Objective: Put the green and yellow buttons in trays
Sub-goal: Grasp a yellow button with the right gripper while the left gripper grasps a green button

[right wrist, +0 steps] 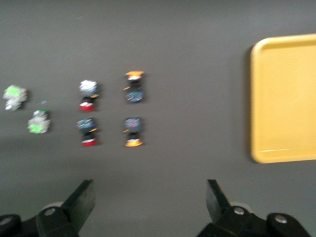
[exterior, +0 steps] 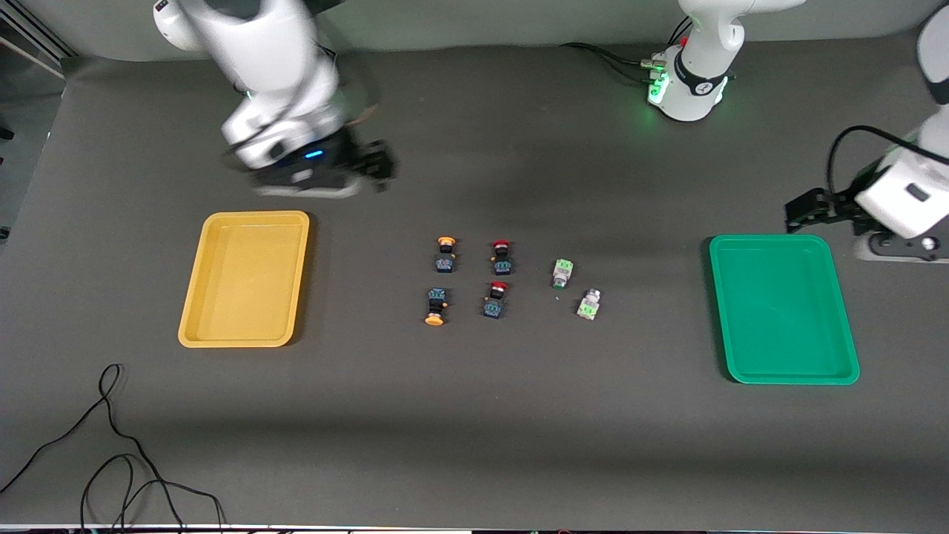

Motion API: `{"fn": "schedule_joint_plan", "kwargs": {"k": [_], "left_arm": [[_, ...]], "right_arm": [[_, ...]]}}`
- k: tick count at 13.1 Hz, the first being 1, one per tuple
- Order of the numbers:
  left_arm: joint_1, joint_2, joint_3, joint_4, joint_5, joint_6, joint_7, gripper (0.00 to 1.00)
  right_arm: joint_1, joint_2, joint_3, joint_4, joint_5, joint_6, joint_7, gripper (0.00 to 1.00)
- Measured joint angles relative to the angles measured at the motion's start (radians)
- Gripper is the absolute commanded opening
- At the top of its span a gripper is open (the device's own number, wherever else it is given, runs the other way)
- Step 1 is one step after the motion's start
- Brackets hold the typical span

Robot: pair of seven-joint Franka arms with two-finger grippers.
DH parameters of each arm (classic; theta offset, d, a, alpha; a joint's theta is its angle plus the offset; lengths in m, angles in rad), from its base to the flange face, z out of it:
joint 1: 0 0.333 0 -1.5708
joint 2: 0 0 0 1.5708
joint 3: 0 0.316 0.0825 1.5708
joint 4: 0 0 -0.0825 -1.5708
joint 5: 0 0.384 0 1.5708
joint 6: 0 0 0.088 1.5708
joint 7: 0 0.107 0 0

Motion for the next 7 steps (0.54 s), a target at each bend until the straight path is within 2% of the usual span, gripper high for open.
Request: {"fn": "schedule_joint_plan", "kwargs": {"k": [3,7], "left_arm": [[-0.132,0.068,-0.037,-0.001,0.002,0.083,-0.232,1.00],[-0.224,0.258,-0.042,-0.009,0.002,0.325,-0.363,0.99]], "right_arm": [[0.047,0.045,-0.002,-0.009,0.006,0.061,0.026,1.00],[0.037,0.123,-0.016,-0.190,0.013,0.318,0.025,1.00]]}}
